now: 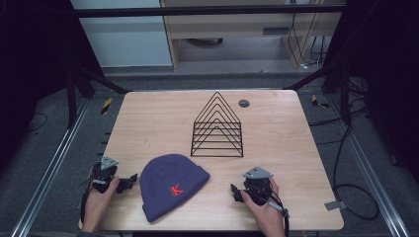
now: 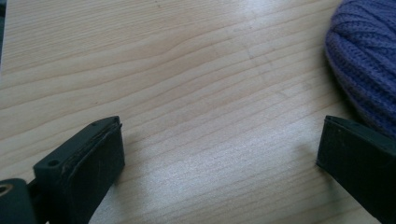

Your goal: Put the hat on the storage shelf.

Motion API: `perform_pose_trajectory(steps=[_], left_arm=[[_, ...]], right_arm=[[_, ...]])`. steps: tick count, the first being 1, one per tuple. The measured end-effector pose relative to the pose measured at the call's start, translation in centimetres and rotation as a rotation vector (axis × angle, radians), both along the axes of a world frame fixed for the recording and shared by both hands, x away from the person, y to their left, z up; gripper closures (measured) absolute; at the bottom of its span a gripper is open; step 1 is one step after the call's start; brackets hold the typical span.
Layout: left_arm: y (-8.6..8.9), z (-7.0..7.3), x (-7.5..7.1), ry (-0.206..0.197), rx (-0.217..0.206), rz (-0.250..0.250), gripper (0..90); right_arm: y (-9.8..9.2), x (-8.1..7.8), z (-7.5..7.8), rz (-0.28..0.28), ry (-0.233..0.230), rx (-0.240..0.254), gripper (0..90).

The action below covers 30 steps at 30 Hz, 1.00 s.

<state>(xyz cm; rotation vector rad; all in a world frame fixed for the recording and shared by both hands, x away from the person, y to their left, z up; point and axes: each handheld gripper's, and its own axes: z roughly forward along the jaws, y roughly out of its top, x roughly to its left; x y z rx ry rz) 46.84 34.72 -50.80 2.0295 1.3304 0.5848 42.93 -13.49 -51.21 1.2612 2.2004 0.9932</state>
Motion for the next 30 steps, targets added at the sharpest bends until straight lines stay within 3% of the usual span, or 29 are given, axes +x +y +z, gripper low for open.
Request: perform_pose_trajectory(steps=[7, 12, 15, 27, 30], left_arm=[[0.3, 0.8, -0.3, -0.025, 0.009, 0.000, 5.4], [0.5, 2.2, -0.9, -0.067, -0.031, 0.005, 6.5], [0.0, 3.3, -1.2, -0.065, -0.026, -0.011, 7.8], [-2.1, 4.6, -1.7, -0.055, -0.056, -0.080, 8.9], [-3.2, 4.8, -1.9, -0.052, -0.047, -0.106, 8.9]], right_arm=[[0.0, 0.0, 0.0, 0.001, 0.000, 0.000, 16.5], [0.0, 0.0, 0.0, 0.000, 0.000, 0.000, 16.5], [0.0, 0.0, 0.0, 0.001, 0.001, 0.000, 16.4], [0.0, 0.0, 0.0, 0.001, 0.002, 0.001, 16.7], [0.0, 0.0, 0.0, 0.001, 0.001, 0.000, 16.7]])
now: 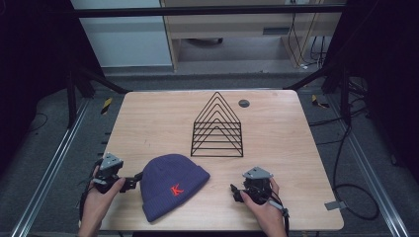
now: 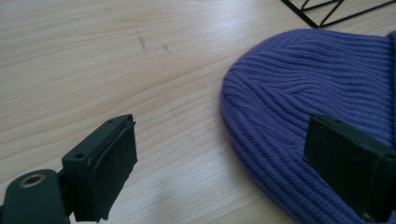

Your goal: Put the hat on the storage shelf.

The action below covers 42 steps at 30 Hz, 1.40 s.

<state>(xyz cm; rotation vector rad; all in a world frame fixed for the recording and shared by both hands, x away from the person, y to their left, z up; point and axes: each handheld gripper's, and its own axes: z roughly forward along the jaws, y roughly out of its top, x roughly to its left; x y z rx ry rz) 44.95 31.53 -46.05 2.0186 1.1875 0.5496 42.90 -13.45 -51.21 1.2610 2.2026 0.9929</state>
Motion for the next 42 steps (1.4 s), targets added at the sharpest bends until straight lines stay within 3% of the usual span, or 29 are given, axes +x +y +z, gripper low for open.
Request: perform_pose_trajectory(steps=[7, 11, 17, 23, 30, 37, 42], left_arm=[[-1.9, 0.2, -0.1, -0.005, 0.029, -0.050, 11.9], [-2.5, 0.5, 0.3, 0.016, 0.074, -0.069, 16.0], [-3.0, -1.0, 2.6, 0.127, 0.144, -0.068, 25.4], [-3.6, -1.7, 3.7, 0.192, 0.142, -0.088, 28.8], [-3.9, -1.8, 4.4, 0.264, 0.070, -0.098, 44.0], [-4.1, -1.6, 4.6, 0.284, 0.088, -0.112, 47.9], [-4.0, -1.7, 4.7, 0.298, 0.075, -0.126, 52.7]], right_arm=[[0.0, 0.0, 0.0, 0.000, 0.000, 0.000, 16.7], [0.0, 0.0, 0.0, 0.002, 0.000, 0.001, 16.7], [0.0, 0.0, 0.0, 0.006, 0.002, 0.002, 16.7], [0.1, 0.0, 0.0, 0.011, 0.002, 0.006, 16.7], [0.1, 0.1, 0.0, 0.012, 0.000, 0.001, 16.9], [0.2, 0.1, 0.0, 0.014, 0.000, 0.001, 16.8], [0.2, 0.1, 0.0, 0.015, 0.000, 0.001, 16.8]])
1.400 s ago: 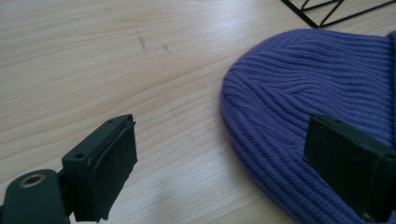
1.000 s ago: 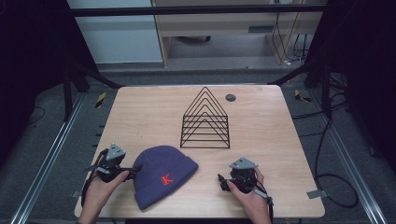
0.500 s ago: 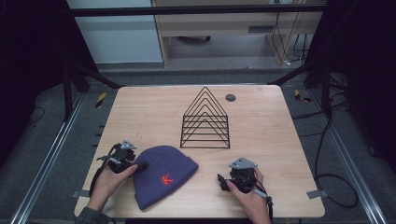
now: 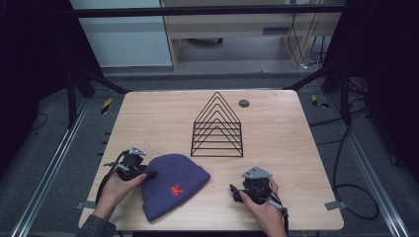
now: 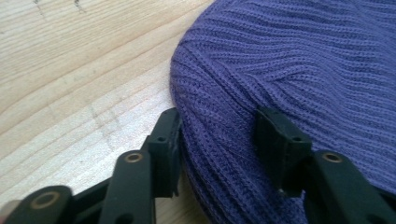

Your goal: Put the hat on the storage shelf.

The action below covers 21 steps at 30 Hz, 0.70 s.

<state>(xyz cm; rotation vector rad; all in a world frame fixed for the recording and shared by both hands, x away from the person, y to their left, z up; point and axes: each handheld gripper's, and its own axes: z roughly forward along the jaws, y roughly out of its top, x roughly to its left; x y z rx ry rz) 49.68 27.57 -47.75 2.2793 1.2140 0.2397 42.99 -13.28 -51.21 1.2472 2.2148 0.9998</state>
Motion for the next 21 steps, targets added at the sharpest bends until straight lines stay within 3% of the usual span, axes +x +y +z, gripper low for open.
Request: perform_pose_trajectory(steps=[11, 15, 17, 18, 21], left_arm=[[-0.1, 0.2, -0.1, 0.008, -0.009, -0.046, 73.0], [-0.2, 0.6, -0.5, -0.030, 0.025, -0.059, 77.3], [-0.4, 1.2, -0.9, -0.062, 0.063, -0.068, 78.0], [-0.7, 1.8, -1.4, -0.099, 0.074, -0.072, 78.5], [-0.8, 2.7, -1.8, -0.133, 0.077, -0.079, 78.8]], right_arm=[[0.0, 0.0, 0.0, 0.000, 0.000, 0.000, 16.8], [0.0, 0.0, 0.0, 0.000, 0.001, 0.000, 16.9], [0.0, 0.0, 0.0, 0.001, 0.000, 0.001, 16.9], [0.0, 0.0, 0.0, 0.000, 0.000, 0.000, 16.9], [0.0, 0.0, 0.0, 0.001, -0.002, 0.000, 17.7]])
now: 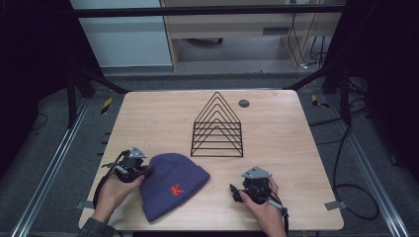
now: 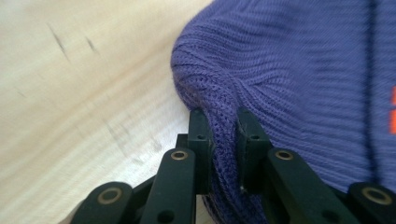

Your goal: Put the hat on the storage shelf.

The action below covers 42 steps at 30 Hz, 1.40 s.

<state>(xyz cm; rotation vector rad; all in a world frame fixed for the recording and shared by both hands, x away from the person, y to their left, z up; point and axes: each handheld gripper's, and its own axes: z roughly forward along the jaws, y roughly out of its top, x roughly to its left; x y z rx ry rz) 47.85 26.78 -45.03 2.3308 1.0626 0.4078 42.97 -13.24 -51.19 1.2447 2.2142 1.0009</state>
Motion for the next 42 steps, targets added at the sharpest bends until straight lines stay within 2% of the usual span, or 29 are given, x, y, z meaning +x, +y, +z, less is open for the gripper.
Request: perform_pose_trajectory(steps=[4, 5, 6, 11, 14, 16, 17, 18, 20, 25, 26, 33, 38, 42], left_arm=[[-0.3, 2.3, -0.8, -0.074, -0.004, -0.021, 79.2], [-0.6, 3.5, -1.2, -0.114, 0.000, -0.033, 79.4], [-0.6, 3.5, -1.2, -0.114, 0.000, -0.033, 79.4], [-1.3, 6.7, -2.4, -0.209, 0.014, -0.073, 79.4], [-1.6, 8.2, -2.9, -0.259, 0.020, -0.102, 79.4], [-1.9, 9.3, -3.1, -0.257, 0.024, -0.122, 79.3], [-1.9, 9.3, -3.1, -0.257, 0.024, -0.122, 79.2], [-1.9, 9.6, -3.0, -0.272, 0.030, -0.134, 79.2], [-2.0, 10.0, -3.1, -0.267, 0.043, -0.142, 79.2], [-2.1, 11.1, -3.3, -0.287, 0.043, -0.169, 79.2], [-2.0, 11.4, -3.4, -0.292, 0.037, -0.177, 79.3], [-1.6, 13.8, -4.1, -0.330, -0.001, -0.220, 79.4], [-1.3, 15.8, -4.8, -0.356, -0.018, -0.254, 79.4], [-1.0, 17.5, -5.4, -0.379, -0.042, -0.292, 79.4]], right_arm=[[0.1, 0.0, 0.0, 0.012, -0.007, 0.001, 21.4], [0.1, 0.0, 0.1, 0.020, -0.009, -0.002, 23.1], [0.1, 0.0, 0.1, 0.020, -0.009, -0.002, 23.1], [0.3, 0.0, 0.4, 0.034, -0.018, 0.010, 24.2], [0.7, 0.0, 1.1, 0.062, -0.047, 0.029, 24.9], [1.4, -0.1, 1.8, 0.089, -0.063, 0.050, 25.7], [1.4, -0.1, 1.8, 0.089, -0.063, 0.050, 25.7], [1.7, -0.2, 2.0, 0.104, -0.072, 0.050, 26.0], [2.3, -0.2, 2.3, 0.118, -0.073, 0.060, 26.1], [3.4, -0.1, 2.8, 0.155, -0.067, 0.080, 25.6], [3.8, -0.1, 2.9, 0.166, -0.067, 0.094, 26.0], [5.3, 0.1, 3.5, 0.218, -0.073, 0.101, 30.7], [7.2, 0.6, 4.6, 0.272, -0.094, 0.090, 31.6], [8.1, 0.9, 5.6, 0.301, -0.107, 0.101, 31.2]])
